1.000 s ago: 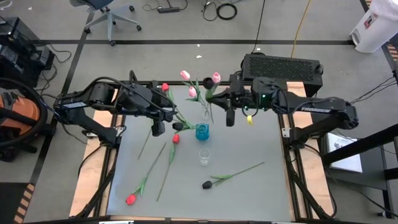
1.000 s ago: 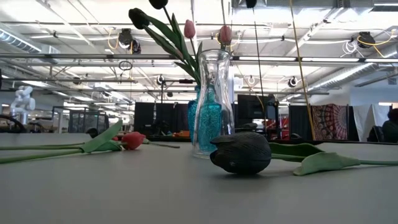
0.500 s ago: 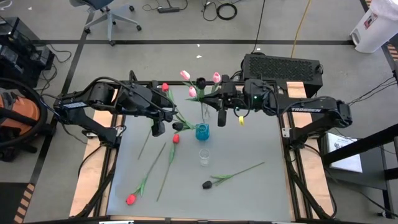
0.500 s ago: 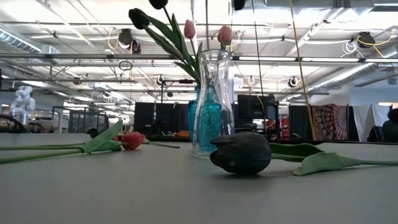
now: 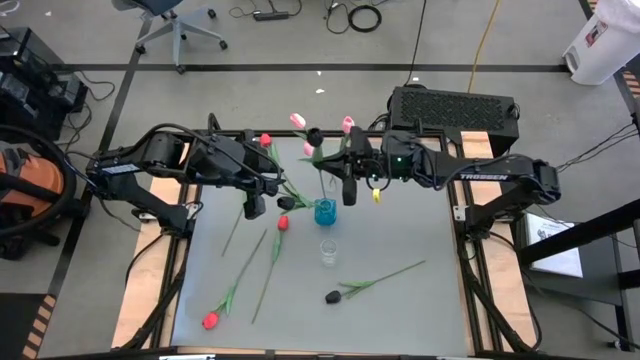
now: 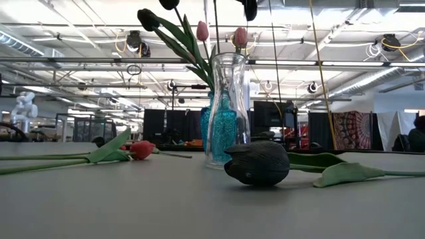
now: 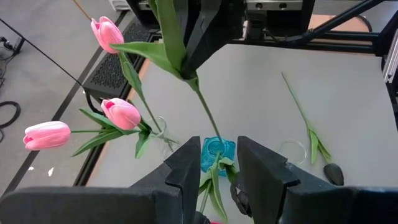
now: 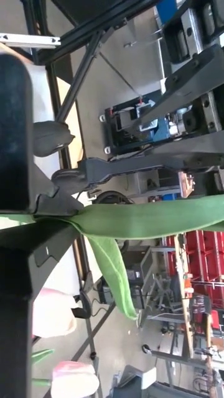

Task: Sort flowers into vase by color
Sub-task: Put the top black tulip into the blue vase

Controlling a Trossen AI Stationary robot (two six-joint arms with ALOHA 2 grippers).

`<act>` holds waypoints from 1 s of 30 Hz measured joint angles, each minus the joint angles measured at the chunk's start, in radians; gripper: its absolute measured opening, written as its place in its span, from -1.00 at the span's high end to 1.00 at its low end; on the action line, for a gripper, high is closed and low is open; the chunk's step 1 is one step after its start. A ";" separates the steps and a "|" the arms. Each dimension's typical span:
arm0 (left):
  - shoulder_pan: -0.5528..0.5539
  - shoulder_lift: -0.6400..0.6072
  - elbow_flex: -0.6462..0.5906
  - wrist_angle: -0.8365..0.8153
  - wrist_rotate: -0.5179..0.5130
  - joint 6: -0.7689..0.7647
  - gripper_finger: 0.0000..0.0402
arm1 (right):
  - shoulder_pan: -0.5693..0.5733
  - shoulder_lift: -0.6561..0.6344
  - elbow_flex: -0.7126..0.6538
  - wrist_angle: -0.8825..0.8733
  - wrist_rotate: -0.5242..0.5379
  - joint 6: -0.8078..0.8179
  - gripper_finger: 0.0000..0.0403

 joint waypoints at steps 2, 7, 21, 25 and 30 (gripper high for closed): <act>0.000 0.000 0.000 0.000 0.000 0.000 0.43 | 0.000 0.002 0.000 -0.007 0.000 0.000 0.98; 0.000 0.000 0.000 0.000 0.000 -0.003 0.43 | 0.000 0.002 0.000 -0.016 0.001 -0.003 0.98; 0.000 0.000 0.000 0.000 0.000 -0.004 0.43 | -0.001 0.002 0.000 -0.026 0.037 -0.027 0.98; 0.000 0.000 0.000 0.000 0.000 -0.004 0.43 | 0.000 0.002 0.000 -0.026 0.070 -0.033 0.98; 0.000 0.000 0.000 0.000 0.000 -0.004 0.43 | 0.000 0.002 0.000 -0.030 0.103 0.010 0.98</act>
